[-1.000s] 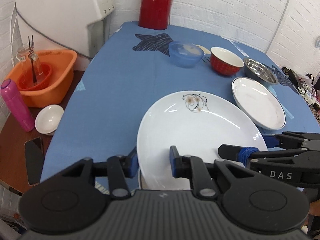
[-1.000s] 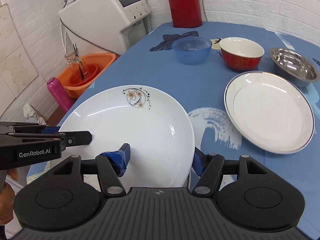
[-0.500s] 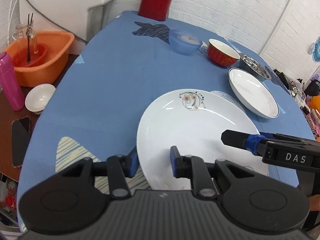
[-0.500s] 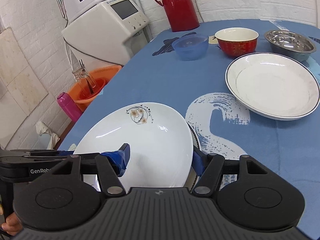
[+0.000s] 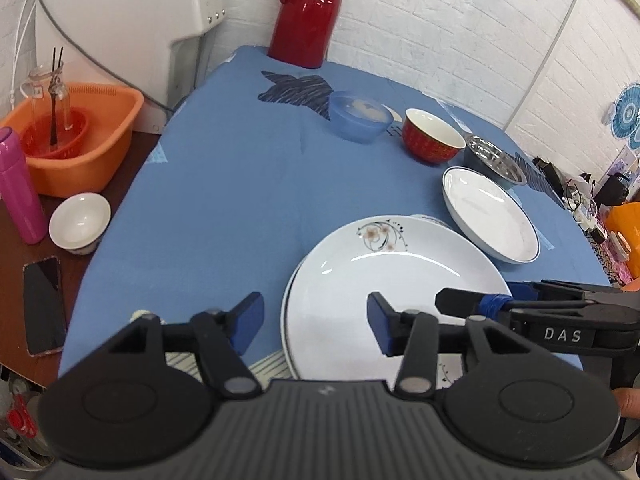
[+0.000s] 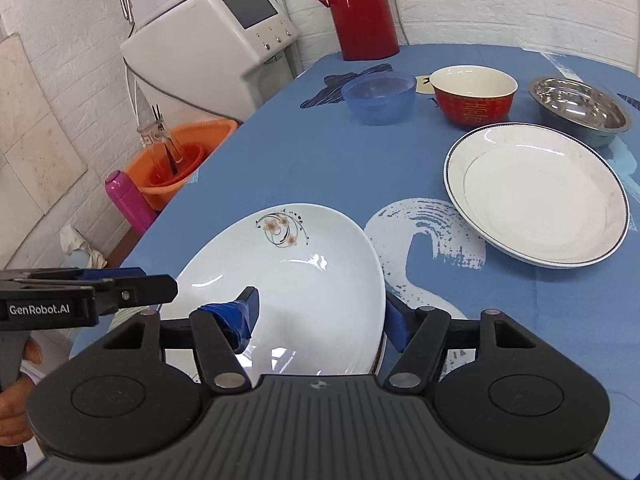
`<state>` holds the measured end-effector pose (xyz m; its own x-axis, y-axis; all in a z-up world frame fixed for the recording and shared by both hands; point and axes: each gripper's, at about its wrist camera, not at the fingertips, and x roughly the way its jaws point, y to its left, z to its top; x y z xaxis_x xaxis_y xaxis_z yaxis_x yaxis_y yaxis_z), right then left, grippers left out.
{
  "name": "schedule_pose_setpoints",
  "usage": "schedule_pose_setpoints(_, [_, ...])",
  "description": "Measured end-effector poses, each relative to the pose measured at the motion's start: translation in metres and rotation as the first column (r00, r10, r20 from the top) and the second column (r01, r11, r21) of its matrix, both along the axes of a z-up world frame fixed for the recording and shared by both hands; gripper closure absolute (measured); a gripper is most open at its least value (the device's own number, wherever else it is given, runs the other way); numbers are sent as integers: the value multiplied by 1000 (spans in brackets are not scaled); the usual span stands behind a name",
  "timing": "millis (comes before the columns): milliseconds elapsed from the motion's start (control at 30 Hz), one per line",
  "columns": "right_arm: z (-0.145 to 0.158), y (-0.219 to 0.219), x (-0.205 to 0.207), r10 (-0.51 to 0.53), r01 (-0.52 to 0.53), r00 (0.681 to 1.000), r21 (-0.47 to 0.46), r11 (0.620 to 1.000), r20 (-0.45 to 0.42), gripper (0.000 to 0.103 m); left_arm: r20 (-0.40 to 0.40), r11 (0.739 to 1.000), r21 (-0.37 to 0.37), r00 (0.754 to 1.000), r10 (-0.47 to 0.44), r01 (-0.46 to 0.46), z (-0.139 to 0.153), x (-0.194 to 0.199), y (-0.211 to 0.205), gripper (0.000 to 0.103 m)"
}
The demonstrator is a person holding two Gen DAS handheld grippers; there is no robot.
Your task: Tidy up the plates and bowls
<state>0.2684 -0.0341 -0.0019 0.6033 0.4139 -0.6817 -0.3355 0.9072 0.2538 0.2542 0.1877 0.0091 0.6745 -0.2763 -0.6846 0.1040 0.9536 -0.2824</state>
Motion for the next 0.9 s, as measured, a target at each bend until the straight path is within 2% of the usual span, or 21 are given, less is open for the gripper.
schedule_pose_setpoints(100, [6,-8,-2,-17,18,999,-22,1000,42,52,14,1000,15,1000,-8,8,3,-1,-4,55])
schedule_pose_setpoints(167, [11,-21,-5,-49,49,997,6,999,61,52,18,1000,19,1000,-15,15,5,0,-7,54])
schedule_pose_setpoints(267, [18,-38,-4,-62,59,997,64,996,43,52,14,1000,11,999,-30,30,9,5,-15,54])
schedule_pose_setpoints(333, [25,-53,-4,-81,77,995,60,995,58,52,16,998,10,998,-55,55,13,12,-24,53])
schedule_pose_setpoints(433, [35,-84,5,-155,152,985,45,987,78,52,17,996,18,996,-92,92,21,28,-43,52])
schedule_pose_setpoints(533, [38,-121,23,-249,246,967,46,968,59,52,5,991,21,991,-131,131,27,55,-67,51])
schedule_pose_setpoints(633, [33,-148,43,-319,319,948,7,948,20,51,-11,986,38,987,-162,163,29,85,-93,51])
schedule_pose_setpoints(733, [21,-166,66,-366,364,930,-43,930,-27,50,-46,982,30,981,-187,188,26,120,-117,46])
schedule_pose_setpoints(767, [15,-170,76,-379,375,923,-68,924,-59,50,-59,979,29,978,-199,201,23,130,-124,42])
schedule_pose_setpoints(833, [5,-176,93,-384,378,918,-76,923,-101,50,-100,974,29,970,-220,224,16,152,-139,23])
schedule_pose_setpoints(900, [-1,-178,109,-378,370,917,-86,925,-125,50,-119,971,36,966,-230,235,9,169,-152,19])
